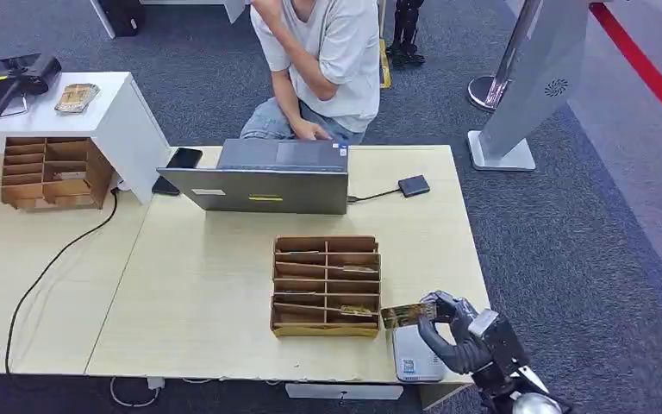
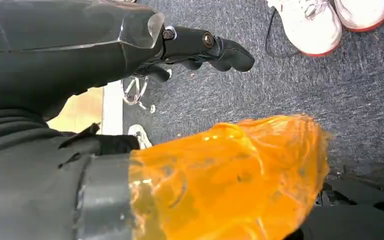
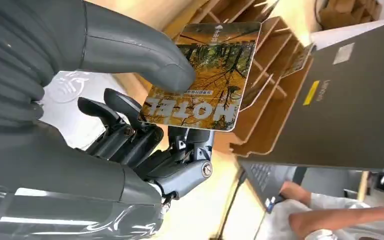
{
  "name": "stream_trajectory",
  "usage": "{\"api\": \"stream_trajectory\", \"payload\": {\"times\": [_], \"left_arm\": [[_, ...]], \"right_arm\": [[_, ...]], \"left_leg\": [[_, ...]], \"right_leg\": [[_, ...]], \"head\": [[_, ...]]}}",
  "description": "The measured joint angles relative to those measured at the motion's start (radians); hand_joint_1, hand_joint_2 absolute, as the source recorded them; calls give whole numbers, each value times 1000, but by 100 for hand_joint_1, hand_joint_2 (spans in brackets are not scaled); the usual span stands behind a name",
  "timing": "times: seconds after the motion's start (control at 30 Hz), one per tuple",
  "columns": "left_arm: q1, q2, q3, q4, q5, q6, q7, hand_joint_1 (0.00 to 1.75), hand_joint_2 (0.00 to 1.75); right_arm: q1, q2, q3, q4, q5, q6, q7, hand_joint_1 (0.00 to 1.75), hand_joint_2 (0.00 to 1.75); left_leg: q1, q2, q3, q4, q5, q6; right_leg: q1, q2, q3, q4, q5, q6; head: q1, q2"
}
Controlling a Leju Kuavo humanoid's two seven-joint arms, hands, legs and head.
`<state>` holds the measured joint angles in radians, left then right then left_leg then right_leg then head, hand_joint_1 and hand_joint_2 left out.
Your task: Pass the card to the sensor for recognition and then transmit it.
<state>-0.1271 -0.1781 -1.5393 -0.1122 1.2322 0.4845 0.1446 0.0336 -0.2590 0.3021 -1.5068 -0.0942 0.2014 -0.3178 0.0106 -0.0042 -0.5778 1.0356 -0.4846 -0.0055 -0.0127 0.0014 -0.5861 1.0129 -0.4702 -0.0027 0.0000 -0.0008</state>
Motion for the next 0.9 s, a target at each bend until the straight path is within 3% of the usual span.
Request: {"api": "stream_trajectory", "payload": {"times": [0.9], "left_arm": [[0,0,0,0,5,0,-1,0,0]], "right_arm": [[20,-148,-8,10,42,34,78,175,175]], "left_leg": [[0,0,0,0,-1,1]], "right_leg": [[0,0,0,0,0,0]], "head": [[0,0]]}}
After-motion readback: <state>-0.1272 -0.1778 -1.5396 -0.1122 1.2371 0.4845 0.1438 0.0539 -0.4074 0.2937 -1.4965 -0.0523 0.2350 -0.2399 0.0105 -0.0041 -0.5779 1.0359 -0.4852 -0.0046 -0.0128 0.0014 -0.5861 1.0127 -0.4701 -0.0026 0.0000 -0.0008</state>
